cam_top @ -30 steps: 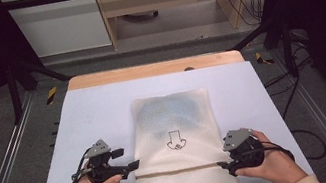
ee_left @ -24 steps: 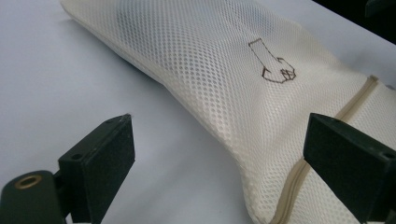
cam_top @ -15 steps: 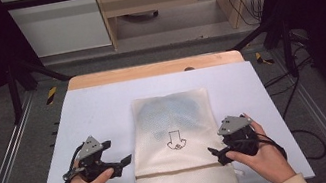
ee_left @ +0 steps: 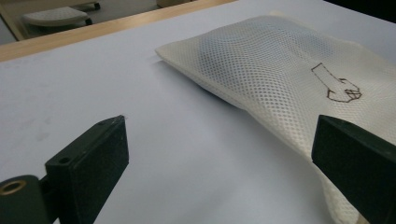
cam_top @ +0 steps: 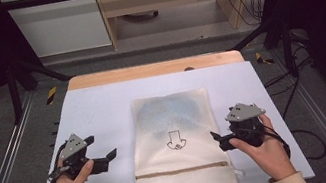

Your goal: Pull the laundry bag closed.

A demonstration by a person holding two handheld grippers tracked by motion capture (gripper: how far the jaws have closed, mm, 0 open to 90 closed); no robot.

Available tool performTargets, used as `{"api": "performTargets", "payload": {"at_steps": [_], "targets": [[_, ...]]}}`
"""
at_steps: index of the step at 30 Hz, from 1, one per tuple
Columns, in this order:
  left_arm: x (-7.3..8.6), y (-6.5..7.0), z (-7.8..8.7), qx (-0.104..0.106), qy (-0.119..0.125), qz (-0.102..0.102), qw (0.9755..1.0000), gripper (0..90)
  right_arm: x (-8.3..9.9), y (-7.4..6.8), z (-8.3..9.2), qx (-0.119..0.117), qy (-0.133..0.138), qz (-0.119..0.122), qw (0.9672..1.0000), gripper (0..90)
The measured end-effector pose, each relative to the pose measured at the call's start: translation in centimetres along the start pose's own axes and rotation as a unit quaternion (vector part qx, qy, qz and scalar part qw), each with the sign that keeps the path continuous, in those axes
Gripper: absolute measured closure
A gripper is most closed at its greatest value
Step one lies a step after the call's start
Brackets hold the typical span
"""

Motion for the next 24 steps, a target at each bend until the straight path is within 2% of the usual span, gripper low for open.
{"api": "performTargets", "payload": {"at_steps": [4,8,24], "targets": [[0.3,-0.8,0.4,-0.01,-0.001,0.004,0.9999,4.0,-0.1,0.7,0.2,0.008,0.009,-0.018,0.9998,6.5],[0.6,-1.4,0.6,-0.023,-0.005,-0.002,0.9997,4.0,-0.3,1.4,0.5,0.018,0.022,-0.034,0.999,6.3],[2.3,-3.9,1.2,-0.05,-0.016,0.014,0.9985,4.1,0.8,4.5,1.0,0.059,0.034,-0.075,0.9949,5.3]]}}
Point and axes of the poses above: each handheld gripper's, and its own axes: z roughly backward along the jaws, x roughly out of its underside, y roughly to its right, the point moved 5 cm from there along -z, roughly forward along the jaws, and after that the axes turned 15 degrees about -z, right-handed, at the moved point
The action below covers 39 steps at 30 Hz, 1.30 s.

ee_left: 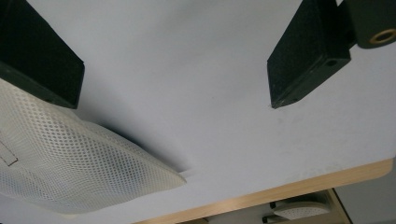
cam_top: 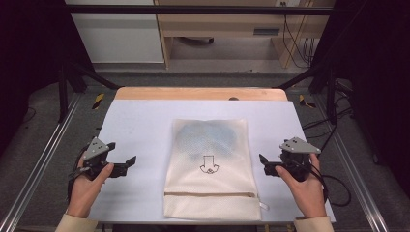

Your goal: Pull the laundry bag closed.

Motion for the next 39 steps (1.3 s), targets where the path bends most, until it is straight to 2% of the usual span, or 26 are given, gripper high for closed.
{"api": "performTargets", "payload": {"at_steps": [3,5,8,18,30,39], "targets": [[0.3,-0.4,0.0,-0.004,-0.004,0.0,1.0,4.1,0.3,0.6,-0.1,0.007,-0.002,-0.008,0.9999,6.2],[0.5,-0.6,0.0,-0.006,-0.008,-0.002,0.9999,4.1,0.6,1.0,-0.2,0.005,-0.007,-0.009,0.9999,9.8],[0.8,-0.9,0.0,-0.01,-0.009,0.0,0.9999,4.1,1.2,1.5,-0.4,0.015,-0.017,-0.012,0.9997,8.6],[1.7,-1.6,-0.3,-0.017,-0.024,-0.001,0.9996,4.0,2.8,3.1,-0.9,0.029,-0.025,-0.032,0.9987,5.7],[2.8,-2.3,-0.8,-0.018,-0.044,-0.001,0.9988,4.0,4.3,4.3,-1.4,0.039,-0.039,-0.045,0.9975,5.7],[3.7,-3.1,-1.0,-0.028,-0.059,0.001,0.9979,4.0,5.2,5.0,-2.1,0.05,-0.045,-0.058,0.9961,5.8]]}}
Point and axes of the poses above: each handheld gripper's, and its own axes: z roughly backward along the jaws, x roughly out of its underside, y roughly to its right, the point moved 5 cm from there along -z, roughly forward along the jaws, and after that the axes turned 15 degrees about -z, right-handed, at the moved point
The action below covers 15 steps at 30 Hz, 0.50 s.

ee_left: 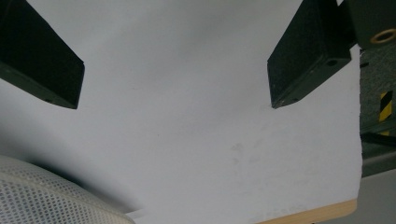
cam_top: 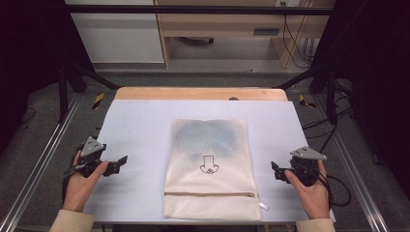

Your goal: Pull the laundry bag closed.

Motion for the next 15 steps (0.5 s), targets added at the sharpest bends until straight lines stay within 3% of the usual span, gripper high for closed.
{"api": "performTargets", "payload": {"at_steps": [5,15], "targets": [[0.5,-0.4,-0.3,-0.003,-0.005,0.004,1.0,4.0,0.0,0.4,-0.3,0.005,0.003,-0.005,1.0,5.6],[0.9,-0.3,-1.4,-0.015,-0.012,-0.016,0.9997,4.7,-0.4,0.9,-1.8,0.01,0.007,-0.028,0.9995,6.0]]}}
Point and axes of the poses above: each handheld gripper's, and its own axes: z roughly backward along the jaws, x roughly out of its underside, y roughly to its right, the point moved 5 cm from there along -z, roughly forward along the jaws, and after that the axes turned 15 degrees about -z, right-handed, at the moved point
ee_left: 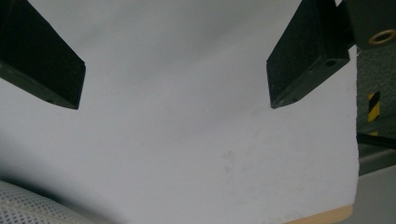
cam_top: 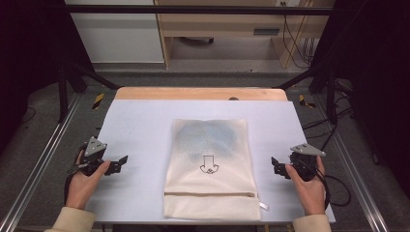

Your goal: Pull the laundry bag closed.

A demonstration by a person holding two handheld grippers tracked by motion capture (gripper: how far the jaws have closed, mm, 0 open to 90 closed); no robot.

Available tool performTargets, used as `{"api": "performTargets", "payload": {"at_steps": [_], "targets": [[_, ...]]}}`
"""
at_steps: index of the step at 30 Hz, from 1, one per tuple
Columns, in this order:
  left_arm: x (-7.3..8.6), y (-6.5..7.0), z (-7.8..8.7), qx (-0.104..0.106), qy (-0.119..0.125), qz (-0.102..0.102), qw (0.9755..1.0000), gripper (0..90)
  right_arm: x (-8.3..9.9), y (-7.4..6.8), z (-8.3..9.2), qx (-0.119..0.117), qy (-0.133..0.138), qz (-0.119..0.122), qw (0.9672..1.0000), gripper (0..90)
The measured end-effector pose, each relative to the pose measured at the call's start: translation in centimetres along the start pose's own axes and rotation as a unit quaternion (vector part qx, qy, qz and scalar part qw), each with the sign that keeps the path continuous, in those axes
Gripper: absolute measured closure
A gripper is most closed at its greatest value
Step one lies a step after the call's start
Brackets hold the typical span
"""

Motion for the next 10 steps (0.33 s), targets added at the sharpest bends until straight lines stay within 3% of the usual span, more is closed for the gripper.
{"api": "performTargets", "payload": {"at_steps": [5,7,10], "targets": [[0.2,0.0,-0.4,-0.011,0.004,-0.015,0.9998,4.8,0.2,0.3,-0.7,0.015,0.006,0.002,0.9999,8.0],[0.2,0.0,-0.4,-0.015,0.006,-0.027,0.9995,4.7,0.5,0.1,-0.7,0.01,0.008,0.011,0.9999,8.6],[0.1,-0.1,-0.2,-0.019,0.014,-0.024,0.9994,4.6,1.0,-0.1,-0.8,0.003,0.002,0.016,0.9999,8.3]]}}
Point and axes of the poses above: each handheld gripper's, and its own axes: z roughly backward along the jaws, x roughly out of its underside, y roughly to its right, the point moved 5 cm from there along -z, roughly forward along the jaws, and after that the axes turned 15 degrees about -z, right-handed, at the moved point
